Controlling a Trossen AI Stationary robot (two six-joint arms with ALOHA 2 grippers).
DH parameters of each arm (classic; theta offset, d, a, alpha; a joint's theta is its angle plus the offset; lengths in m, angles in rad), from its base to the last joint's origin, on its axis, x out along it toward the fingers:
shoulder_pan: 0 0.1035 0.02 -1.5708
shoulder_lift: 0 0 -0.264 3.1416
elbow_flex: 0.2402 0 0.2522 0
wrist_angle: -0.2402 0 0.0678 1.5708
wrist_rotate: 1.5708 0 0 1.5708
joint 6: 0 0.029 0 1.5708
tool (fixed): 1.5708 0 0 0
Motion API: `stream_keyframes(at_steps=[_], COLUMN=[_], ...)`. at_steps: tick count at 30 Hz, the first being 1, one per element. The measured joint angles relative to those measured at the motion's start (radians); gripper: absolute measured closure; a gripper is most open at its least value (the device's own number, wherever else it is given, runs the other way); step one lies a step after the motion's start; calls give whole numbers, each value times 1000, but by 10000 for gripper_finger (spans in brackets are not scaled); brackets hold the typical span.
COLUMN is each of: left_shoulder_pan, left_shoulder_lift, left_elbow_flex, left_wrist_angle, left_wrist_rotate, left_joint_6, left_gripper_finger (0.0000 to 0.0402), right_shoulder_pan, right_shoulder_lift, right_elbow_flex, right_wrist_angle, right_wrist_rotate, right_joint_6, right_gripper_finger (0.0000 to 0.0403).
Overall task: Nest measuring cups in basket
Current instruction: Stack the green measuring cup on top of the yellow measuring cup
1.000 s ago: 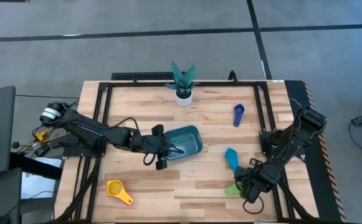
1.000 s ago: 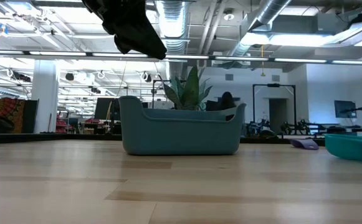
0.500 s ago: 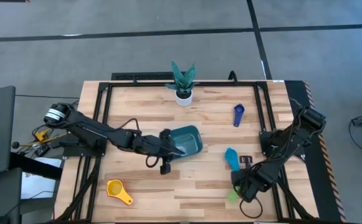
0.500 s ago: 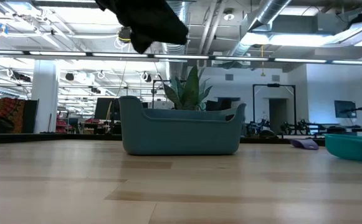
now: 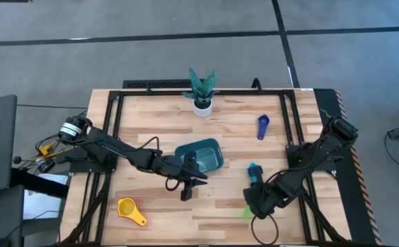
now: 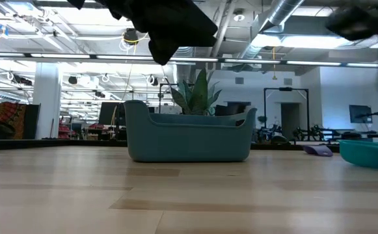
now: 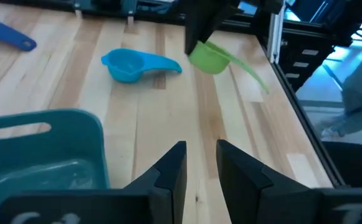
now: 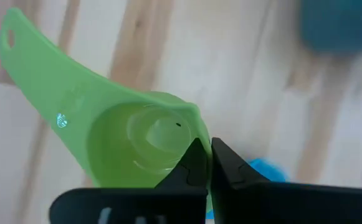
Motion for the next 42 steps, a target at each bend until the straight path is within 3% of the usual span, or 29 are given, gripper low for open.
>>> stream_keyframes(at_steps=[6,16,26,33,42], left_shoulder_pan=[-8,-20,-16,4,37], left_shoulder_lift=[-1,-1,6,6,-4], left_elbow_flex=[0,18,143,200,287], left_wrist_angle=[56,107,-180,-265,-465], left_wrist_rotate=[0,-76,-138,-14,0], left_joint_6=[-10,-36,-132,-210,-294], left_gripper_finger=[311,228,221,221,221], right_shoulder_pan=[-59,-221,-272,-296,-298], right_shoulder_lift=[0,0,0,0,0], right_elbow_flex=[45,152,210,210,210], right_wrist_angle=[21,63,119,123,89], right_wrist_rotate=[134,140,141,158,244], right_joint_6=[-125,92,58,28,33], right_gripper_finger=[380,389,389,379,384])
